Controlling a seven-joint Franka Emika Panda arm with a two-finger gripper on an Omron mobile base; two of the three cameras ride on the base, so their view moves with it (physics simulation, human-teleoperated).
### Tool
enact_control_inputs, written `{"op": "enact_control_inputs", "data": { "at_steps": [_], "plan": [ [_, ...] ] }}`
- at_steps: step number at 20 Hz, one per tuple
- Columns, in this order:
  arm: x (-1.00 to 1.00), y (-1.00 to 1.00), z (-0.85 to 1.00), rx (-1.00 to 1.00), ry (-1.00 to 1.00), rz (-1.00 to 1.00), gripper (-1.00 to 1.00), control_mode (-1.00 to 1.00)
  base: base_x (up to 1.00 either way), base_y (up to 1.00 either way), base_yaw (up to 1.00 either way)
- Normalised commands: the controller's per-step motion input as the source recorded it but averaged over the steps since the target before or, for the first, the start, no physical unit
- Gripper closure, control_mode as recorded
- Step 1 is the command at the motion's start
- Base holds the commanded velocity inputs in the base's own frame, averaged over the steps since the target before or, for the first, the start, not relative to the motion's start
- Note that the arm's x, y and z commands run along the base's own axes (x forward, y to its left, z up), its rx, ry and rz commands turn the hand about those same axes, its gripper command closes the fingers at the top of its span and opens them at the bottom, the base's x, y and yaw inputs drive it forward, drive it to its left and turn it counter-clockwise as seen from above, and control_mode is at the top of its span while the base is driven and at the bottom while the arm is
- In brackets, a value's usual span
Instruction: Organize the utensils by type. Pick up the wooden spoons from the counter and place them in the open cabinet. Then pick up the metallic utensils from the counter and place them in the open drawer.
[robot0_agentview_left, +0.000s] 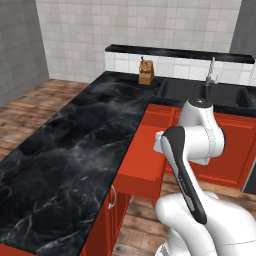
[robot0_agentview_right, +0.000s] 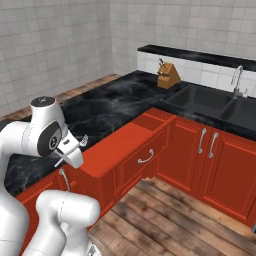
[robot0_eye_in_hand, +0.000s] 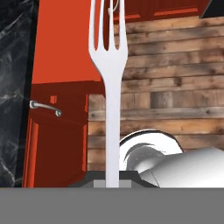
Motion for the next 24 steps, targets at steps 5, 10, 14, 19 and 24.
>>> {"op": "enact_control_inputs", "data": {
  "at_steps": [5, 10, 14, 19, 24],
  "plan": [
    [0.22, 0.0, 0.0, 0.0, 0.07, 0.0, 1.0, -1.0, 0.02, 0.0, 0.0],
    [0.69, -0.01, -0.08, 0.0, 0.08, 0.01, 1.0, -1.0, 0.0, 0.0, 0.0],
    [0.82, 0.0, -0.14, 0.0, 0.06, 0.06, 1.0, -1.0, 0.0, 0.0, 0.0],
    [0.52, -0.25, -0.15, 0.01, 0.03, 0.02, 1.0, -1.0, 0.0, 0.0, 0.0],
    [0.59, -0.21, -0.3, -0.01, 0.02, 0.0, 1.0, -1.0, 0.0, 0.0, 0.0]
  ]
}}
